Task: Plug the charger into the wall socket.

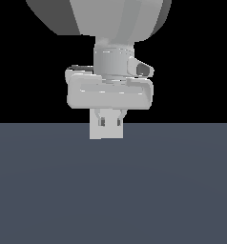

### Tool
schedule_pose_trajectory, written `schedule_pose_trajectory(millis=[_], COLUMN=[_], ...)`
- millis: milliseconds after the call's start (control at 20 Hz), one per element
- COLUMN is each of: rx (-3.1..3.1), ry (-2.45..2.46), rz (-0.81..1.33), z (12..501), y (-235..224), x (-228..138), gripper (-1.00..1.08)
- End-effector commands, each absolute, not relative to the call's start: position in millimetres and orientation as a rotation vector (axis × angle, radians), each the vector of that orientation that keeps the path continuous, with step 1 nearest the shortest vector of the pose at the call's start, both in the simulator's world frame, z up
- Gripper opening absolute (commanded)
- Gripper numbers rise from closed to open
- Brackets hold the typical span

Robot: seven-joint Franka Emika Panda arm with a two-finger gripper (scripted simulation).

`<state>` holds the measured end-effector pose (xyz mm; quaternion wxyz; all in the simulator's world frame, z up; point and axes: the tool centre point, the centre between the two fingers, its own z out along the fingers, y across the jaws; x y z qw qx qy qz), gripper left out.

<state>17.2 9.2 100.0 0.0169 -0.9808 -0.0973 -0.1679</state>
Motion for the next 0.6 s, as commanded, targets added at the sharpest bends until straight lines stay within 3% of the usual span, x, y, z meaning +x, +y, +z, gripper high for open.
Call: schedule_pose_trajectory(millis=[0,550], rx=[-3.049,-3.049], ry=[-0.303,-0.304], rz=[-0.522,-0.522], z=[100.0,99.9], y=[11.3,15.9], x=[26.6,49.7], gripper=[-1.0,-1.0])
